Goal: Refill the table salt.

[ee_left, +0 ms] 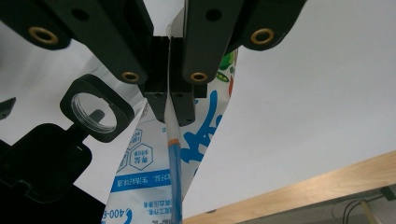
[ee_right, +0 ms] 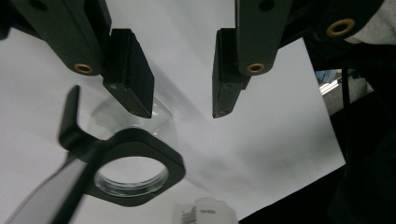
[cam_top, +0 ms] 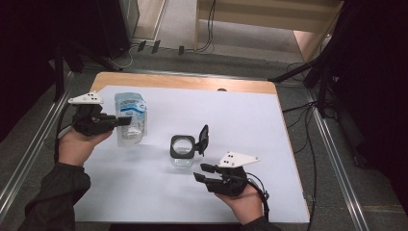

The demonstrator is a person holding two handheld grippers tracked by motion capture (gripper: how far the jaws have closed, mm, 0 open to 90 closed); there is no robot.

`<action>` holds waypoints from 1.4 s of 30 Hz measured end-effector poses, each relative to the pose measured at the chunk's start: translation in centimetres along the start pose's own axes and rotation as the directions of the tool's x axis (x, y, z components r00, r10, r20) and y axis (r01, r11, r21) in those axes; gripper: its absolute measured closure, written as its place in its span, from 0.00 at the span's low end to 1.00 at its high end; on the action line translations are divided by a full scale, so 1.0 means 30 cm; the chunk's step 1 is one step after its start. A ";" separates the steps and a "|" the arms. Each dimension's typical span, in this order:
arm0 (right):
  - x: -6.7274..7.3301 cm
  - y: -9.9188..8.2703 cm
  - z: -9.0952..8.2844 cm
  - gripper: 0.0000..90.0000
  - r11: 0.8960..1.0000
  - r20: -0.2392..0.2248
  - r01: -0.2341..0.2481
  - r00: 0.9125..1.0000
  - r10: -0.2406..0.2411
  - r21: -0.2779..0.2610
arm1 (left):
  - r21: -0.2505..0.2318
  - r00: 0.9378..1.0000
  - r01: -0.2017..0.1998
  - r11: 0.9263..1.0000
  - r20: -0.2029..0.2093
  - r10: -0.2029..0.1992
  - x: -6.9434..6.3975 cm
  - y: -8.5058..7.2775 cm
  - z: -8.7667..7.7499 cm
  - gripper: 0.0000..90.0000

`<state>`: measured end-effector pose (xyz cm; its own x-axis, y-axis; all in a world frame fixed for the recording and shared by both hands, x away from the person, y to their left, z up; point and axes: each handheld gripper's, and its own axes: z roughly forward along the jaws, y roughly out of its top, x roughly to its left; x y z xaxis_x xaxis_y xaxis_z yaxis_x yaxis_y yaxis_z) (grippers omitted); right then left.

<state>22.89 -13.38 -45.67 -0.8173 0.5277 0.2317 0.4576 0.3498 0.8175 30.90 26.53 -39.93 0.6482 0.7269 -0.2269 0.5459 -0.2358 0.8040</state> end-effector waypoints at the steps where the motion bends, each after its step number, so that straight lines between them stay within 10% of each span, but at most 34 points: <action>1: 0.009 0.003 0.008 0.68 1.000 -0.008 0.009 1.000 -0.009 0.005 | 0.002 1.000 0.003 1.000 0.002 -0.003 -0.002 0.000 0.000 1.00; 25: 0.133 0.088 0.289 0.69 0.996 -0.123 0.073 0.990 -0.066 0.058 | -0.016 1.000 0.023 1.000 0.010 -0.023 -0.047 -0.026 -0.059 1.00; 42: 0.172 0.127 0.503 0.38 0.992 -0.097 0.078 0.993 -0.069 0.097 | -0.012 0.999 0.028 1.000 0.017 -0.028 -0.096 -0.043 -0.104 1.00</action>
<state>25.70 2.34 -49.31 -0.8770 0.4246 0.2251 0.4242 0.4637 0.7778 26.68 26.75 -38.60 0.6417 0.7223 -0.2580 0.5573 -0.2080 0.8038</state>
